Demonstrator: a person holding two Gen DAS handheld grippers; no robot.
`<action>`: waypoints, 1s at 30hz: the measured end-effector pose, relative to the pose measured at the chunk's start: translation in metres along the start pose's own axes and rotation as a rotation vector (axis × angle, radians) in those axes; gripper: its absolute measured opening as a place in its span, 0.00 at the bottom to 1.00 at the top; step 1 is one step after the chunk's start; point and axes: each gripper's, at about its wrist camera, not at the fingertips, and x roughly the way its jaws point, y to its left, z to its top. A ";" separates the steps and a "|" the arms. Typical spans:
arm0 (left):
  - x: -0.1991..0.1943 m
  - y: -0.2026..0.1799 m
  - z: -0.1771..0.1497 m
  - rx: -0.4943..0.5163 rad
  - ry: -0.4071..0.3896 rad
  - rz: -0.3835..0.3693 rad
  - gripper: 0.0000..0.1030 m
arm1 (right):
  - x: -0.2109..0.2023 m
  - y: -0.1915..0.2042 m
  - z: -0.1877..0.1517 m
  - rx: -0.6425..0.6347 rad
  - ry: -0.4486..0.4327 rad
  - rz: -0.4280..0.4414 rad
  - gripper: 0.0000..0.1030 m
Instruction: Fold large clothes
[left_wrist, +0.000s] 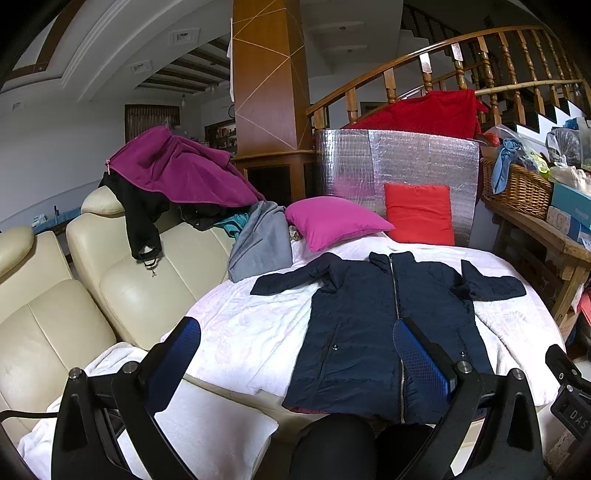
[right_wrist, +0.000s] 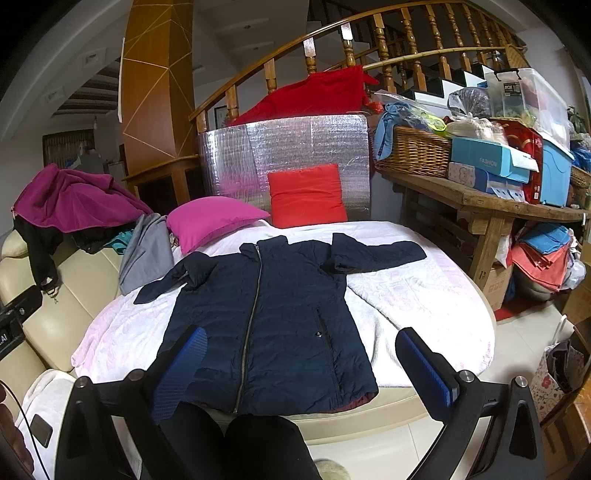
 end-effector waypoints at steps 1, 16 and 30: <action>0.000 0.000 0.000 0.001 0.000 0.000 1.00 | 0.000 0.000 0.000 -0.001 0.000 0.000 1.00; 0.003 0.002 -0.001 0.000 0.003 0.004 1.00 | 0.003 -0.001 -0.001 0.002 0.006 0.000 1.00; 0.032 -0.016 0.012 0.006 0.041 0.004 1.00 | 0.026 -0.013 0.014 0.016 0.019 -0.006 1.00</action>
